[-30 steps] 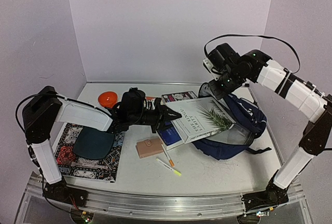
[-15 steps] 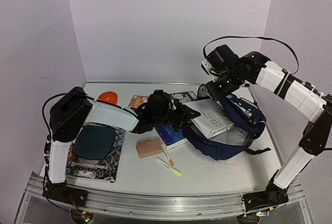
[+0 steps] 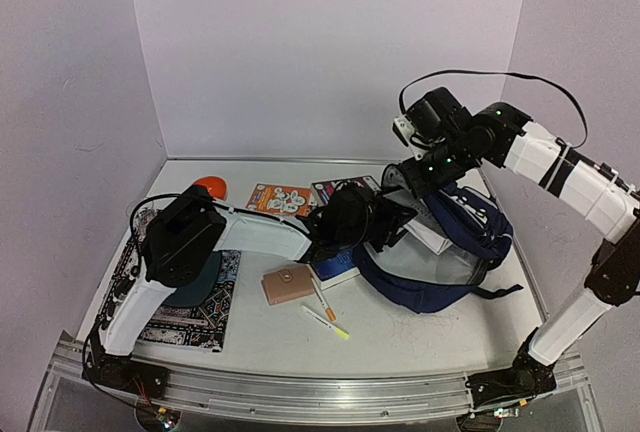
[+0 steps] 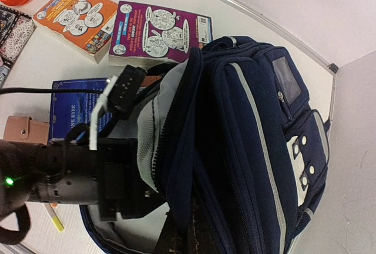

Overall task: Pack the student bag
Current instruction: Place the book in the largest pocket of the bag.

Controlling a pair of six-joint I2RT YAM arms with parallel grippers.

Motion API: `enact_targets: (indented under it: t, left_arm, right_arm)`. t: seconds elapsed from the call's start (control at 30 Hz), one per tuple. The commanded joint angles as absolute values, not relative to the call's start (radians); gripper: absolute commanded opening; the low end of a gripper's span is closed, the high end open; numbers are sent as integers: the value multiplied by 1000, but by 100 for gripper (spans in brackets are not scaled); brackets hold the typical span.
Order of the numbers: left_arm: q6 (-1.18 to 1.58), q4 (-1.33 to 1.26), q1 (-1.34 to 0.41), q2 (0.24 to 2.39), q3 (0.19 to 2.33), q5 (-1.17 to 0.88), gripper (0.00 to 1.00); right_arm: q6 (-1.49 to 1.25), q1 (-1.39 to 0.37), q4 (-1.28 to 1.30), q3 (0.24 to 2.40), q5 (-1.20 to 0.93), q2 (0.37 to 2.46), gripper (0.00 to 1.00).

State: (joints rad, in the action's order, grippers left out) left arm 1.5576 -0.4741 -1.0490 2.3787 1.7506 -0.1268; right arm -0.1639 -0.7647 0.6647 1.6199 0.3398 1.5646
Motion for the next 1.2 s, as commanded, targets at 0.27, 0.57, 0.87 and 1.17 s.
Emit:
enact_targets:
  t: [0.27,0.57,0.87,1.17]
  left_arm:
    - [1519,-575,-1062,2528,1954,-101,56]
    - [1382,-575,-1064,2272,1604,-69,87]
    - [1308,-574,-1064,2054,1326,-52,97]
    - [1199,-523,-1064,1971,1258,-52,91]
  right_arm:
    - [-194,-797,577,1626,279,1505,0]
    - [-165,-797,600,1571,432,1453,0]
    - [-162,-797,616,1572,499,1440,0]
    - [-182,-798,604,1584,419,1488,0]
